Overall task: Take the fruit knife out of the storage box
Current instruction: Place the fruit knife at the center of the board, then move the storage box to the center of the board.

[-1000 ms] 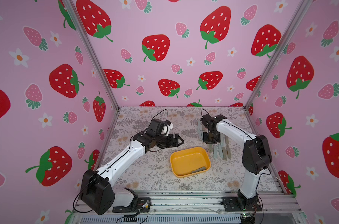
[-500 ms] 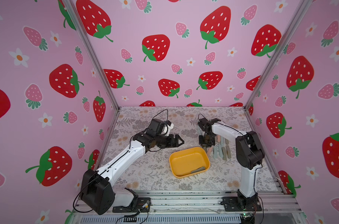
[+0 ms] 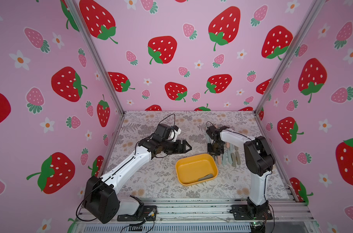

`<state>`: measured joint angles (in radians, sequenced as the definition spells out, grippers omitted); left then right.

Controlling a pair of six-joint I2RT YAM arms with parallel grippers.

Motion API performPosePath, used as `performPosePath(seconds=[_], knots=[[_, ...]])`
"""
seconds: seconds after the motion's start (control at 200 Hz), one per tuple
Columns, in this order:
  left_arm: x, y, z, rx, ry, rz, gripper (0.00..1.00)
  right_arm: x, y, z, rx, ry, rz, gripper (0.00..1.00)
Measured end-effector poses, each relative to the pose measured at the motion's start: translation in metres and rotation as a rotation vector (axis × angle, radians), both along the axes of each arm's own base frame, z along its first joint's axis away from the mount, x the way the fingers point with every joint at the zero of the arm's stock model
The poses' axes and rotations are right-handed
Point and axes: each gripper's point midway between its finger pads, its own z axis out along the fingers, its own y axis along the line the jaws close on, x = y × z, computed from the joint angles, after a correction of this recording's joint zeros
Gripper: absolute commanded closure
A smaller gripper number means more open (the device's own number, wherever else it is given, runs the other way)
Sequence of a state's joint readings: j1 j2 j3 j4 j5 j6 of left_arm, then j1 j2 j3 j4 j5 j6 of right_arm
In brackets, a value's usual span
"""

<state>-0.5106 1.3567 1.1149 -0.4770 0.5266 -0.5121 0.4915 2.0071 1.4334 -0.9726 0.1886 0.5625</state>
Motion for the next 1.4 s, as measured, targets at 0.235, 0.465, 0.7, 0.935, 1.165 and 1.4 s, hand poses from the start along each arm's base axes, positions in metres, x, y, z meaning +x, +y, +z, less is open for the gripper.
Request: performPosePath(seconds=[0.235,0.465,0.7,0.935,1.165,1.4], knots=[[-0.002,0.000,-0.004,0.002,0.008,-0.002,0.10,-0.004,-0.012,0.006,-0.054,0.007,0.002,0.62],[0.002,0.000,-0.018,0.036,0.029,-0.005,0.12,-0.005,-0.012,0.052,-0.025,-0.087,0.012,0.51],[0.030,0.001,-0.058,0.121,0.127,0.041,0.84,-0.065,-0.015,0.074,0.050,-0.093,0.011,0.95],[0.054,-0.002,-0.096,0.161,0.202,0.056,1.00,-0.147,0.001,0.044,0.069,0.125,0.078,1.00],[0.059,-0.003,-0.115,0.176,0.236,0.057,1.00,-0.174,0.025,0.041,0.105,0.194,0.147,1.00],[0.060,-0.003,-0.112,0.170,0.227,0.059,1.00,-0.172,0.035,0.030,0.078,0.243,0.170,1.00]])
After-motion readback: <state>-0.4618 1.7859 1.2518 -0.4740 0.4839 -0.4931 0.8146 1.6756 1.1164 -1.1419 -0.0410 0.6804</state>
